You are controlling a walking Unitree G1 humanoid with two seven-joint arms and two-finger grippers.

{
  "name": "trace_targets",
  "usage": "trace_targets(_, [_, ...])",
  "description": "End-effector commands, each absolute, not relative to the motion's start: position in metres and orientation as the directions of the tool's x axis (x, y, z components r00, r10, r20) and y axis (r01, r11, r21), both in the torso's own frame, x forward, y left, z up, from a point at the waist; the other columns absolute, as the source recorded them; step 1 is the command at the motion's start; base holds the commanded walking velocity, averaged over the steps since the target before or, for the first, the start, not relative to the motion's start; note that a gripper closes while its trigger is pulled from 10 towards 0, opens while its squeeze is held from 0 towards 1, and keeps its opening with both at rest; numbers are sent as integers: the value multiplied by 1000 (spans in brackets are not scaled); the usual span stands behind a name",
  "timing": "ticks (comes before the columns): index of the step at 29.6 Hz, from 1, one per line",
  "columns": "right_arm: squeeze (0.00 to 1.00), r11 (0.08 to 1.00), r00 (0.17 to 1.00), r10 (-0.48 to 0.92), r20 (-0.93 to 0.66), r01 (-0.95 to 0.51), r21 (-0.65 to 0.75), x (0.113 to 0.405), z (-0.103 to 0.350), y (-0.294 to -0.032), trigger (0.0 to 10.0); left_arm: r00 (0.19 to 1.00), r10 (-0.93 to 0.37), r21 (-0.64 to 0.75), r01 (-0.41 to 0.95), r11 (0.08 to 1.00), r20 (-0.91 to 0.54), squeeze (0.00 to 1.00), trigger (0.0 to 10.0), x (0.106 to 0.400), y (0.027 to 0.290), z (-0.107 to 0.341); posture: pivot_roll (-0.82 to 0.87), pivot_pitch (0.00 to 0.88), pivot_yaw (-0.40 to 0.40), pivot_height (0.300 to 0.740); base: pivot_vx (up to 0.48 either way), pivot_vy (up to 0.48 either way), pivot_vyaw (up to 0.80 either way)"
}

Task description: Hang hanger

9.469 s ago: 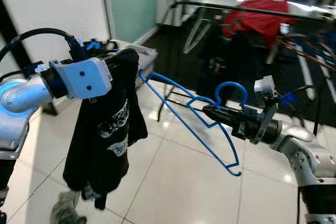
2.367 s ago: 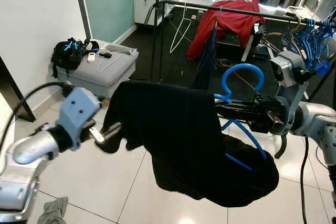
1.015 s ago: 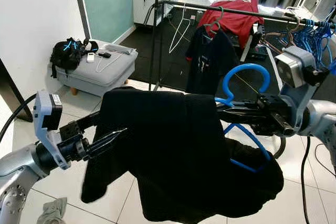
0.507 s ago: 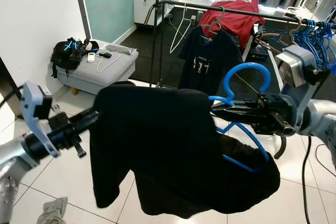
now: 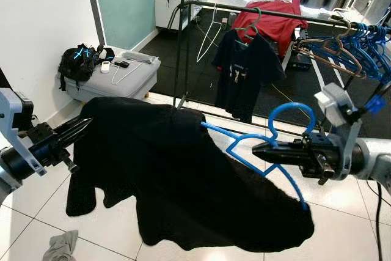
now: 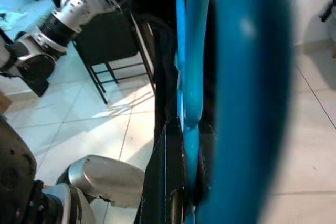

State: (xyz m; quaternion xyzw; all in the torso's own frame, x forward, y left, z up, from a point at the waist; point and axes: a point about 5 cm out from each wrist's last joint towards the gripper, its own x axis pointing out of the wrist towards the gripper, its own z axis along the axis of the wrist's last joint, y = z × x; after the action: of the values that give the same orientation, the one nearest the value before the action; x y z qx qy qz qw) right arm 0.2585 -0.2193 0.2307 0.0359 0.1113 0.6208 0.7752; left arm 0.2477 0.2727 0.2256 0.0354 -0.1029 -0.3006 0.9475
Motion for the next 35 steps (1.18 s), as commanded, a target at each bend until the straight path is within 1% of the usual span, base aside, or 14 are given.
trace_targets(1, [0, 232, 205, 966, -159, -957, 173, 257, 234, -220, 10000, 827, -528, 167, 502, 848, 194, 0, 0, 248, 284, 233, -3, 0, -63, 740, 0, 0, 0])
trace_targets(4, [0, 232, 206, 966, -158, -959, 166, 257, 236, -221, 10000, 839, -511, 164, 487, 858, 186, 0, 0, 249, 287, 231, -5, 0, -61, 740, 0, 0, 0])
trace_targets(7, [0, 238, 216, 964, -154, -961, 142, 257, 244, -224, 10000, 895, -431, 162, 411, 897, 119, 0, 0, 254, 299, 213, -9, 0, -63, 740, 0, 0, 0])
trace_targets(11, [0, 249, 233, 963, -134, -961, 122, 261, 250, -225, 10000, 891, -449, 132, 439, 889, 59, 0, 0, 254, 290, 194, -9, 0, -65, 740, 0, 0, 0])
trace_targets(12, [0, 253, 239, 963, -126, -960, 117, 262, 252, -225, 10000, 888, -459, 156, 451, 879, 15, 0, 2863, 254, 285, 186, -9, 0, -65, 740, 0, 0, 0])
trace_targets(14, [0, 256, 242, 963, -122, -960, 114, 263, 252, -225, 10000, 886, -463, 177, 458, 871, -13, 0, 2863, 254, 282, 182, -9, 0, -65, 740, 0, 0, 0])
trace_targets(15, [0, 261, 247, 961, -124, -959, 110, 264, 252, -224, 10000, 878, -477, 206, 475, 855, -45, 0, 10000, 254, 276, 176, -9, 0, -70, 740, 0, 0, 0])
trace_targets(20, [0, 274, 255, 954, -161, -956, 109, 267, 247, -221, 10000, 846, -532, 210, 527, 824, -34, 0, 10000, 255, 254, 172, -10, 0, -73, 740, 0, 0, 0])
trace_targets(21, [0, 287, 264, 945, -194, -952, 107, 268, 242, -220, 10000, 831, -555, 192, 548, 814, -17, 118, 10000, 255, 246, 173, -12, 0, -74, 740, 0, 0, 0])
trace_targets(22, [0, 287, 264, 945, -194, -952, 107, 268, 242, -220, 10000, 831, -555, 192, 548, 814, -17, 118, 10000, 255, 246, 173, -12, 0, -74, 740, 0, 0, 0])
trace_targets(23, [0, 297, 270, 938, -217, -949, 105, 269, 239, -220, 10000, 822, -570, 184, 561, 807, -6, 1000, 10000, 256, 240, 174, -12, 0, -74, 740, 0, 0, 0])
trace_targets(25, [0, 343, 300, 895, -330, -936, 80, 275, 226, -223, 10000, 758, -652, 137, 647, 750, -15, 1000, 10000, 253, 219, 169, -16, 0, -77, 740, 0, 0, 0])
trace_targets(30, [0, 387, 341, 859, -383, -921, 49, 282, 222, -227, 10000, 679, -733, 110, 733, 672, -49, 1000, 10000, 246, 199, 162, -23, 0, -81, 740, 0, 0, 0])
trace_targets(35, [0, 430, 384, 834, -396, -902, 30, 289, 219, -228, 10000, 641, -761, 114, 767, 632, -98, 1000, 10000, 239, 196, 157, -27, 0, -84, 740, 0, 0, 0])
